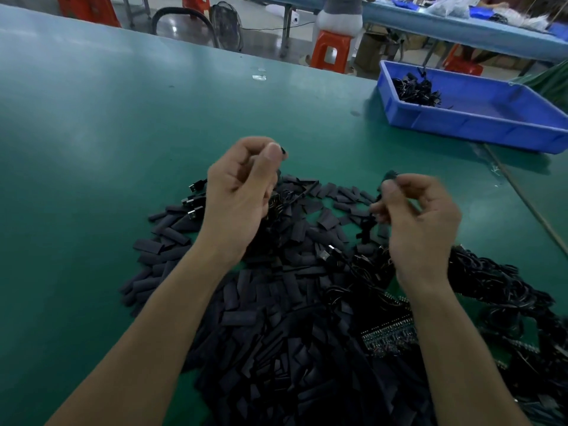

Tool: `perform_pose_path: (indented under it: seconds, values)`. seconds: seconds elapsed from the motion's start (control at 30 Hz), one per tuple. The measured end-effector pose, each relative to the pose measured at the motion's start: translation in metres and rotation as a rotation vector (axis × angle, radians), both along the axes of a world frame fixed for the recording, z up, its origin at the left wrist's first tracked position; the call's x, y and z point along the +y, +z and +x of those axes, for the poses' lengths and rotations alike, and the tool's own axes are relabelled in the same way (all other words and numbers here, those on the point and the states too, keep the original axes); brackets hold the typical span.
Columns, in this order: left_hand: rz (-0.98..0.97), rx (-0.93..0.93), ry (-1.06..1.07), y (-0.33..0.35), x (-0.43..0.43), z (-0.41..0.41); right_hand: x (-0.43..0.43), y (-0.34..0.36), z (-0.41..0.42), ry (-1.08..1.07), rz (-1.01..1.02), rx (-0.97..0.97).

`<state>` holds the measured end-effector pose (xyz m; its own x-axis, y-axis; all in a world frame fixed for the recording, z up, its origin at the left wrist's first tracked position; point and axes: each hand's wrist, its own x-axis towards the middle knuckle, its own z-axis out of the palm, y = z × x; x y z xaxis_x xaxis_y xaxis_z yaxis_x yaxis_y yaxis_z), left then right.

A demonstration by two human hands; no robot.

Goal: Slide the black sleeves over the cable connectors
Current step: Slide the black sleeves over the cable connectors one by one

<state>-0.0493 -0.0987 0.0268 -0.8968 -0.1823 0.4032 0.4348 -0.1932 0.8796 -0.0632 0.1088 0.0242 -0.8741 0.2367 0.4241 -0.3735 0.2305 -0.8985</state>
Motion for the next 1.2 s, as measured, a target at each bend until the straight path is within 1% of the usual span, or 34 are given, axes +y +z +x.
perform_pose_path:
  seconds: [0.07,0.13,0.2,0.27,0.33,0.43,0.5,0.57,0.67,0.77,0.87,0.97,1.03,1.2]
  values:
    - [-0.262,-0.011,0.042,0.000,-0.004,0.003,-0.005,-0.006,0.006,0.106,0.259,-0.040]
    - [-0.503,-0.072,0.042,-0.006,-0.008,0.003,-0.009,-0.012,0.010,0.231,0.598,-0.123]
    - [-0.617,-0.198,-0.036,-0.013,-0.016,0.000,-0.017,-0.018,0.014,0.424,0.863,-0.273]
    - [-0.669,-0.288,-0.106,-0.015,-0.025,-0.003,-0.022,-0.023,0.018,0.568,0.988,-0.388]
    - [-0.731,-0.301,-0.092,-0.013,-0.030,-0.005,-0.027,-0.025,0.019,0.564,1.004,-0.397]
    - [-0.700,-0.338,-0.031,-0.014,-0.032,-0.006,-0.035,-0.026,0.017,0.379,0.922,-0.317]
    - [-0.700,-0.384,-0.011,-0.017,-0.030,-0.006,-0.044,-0.028,0.012,0.262,0.909,-0.259]
    - [-0.719,-0.415,-0.051,-0.021,-0.027,-0.005,-0.052,-0.031,0.004,0.223,0.980,-0.239]
    - [-0.703,-0.410,-0.046,-0.023,-0.027,-0.004,-0.059,-0.039,-0.007,0.210,1.193,-0.323]
    - [-0.698,-0.381,0.023,-0.024,-0.029,-0.006,-0.062,-0.046,-0.012,0.187,1.233,-0.391]
    - [-0.670,-0.384,0.034,-0.027,-0.031,-0.007,-0.062,-0.049,-0.012,0.180,1.182,-0.361]
    - [-0.678,-0.377,0.049,-0.031,-0.032,-0.007,-0.059,-0.047,-0.008,0.183,1.030,-0.296]
    - [-0.679,-0.385,0.059,-0.032,-0.031,-0.007,-0.056,-0.048,-0.004,0.182,0.968,-0.270]
    - [-0.656,-0.395,0.058,-0.033,-0.029,-0.009,-0.048,-0.051,0.001,0.089,0.941,-0.201]
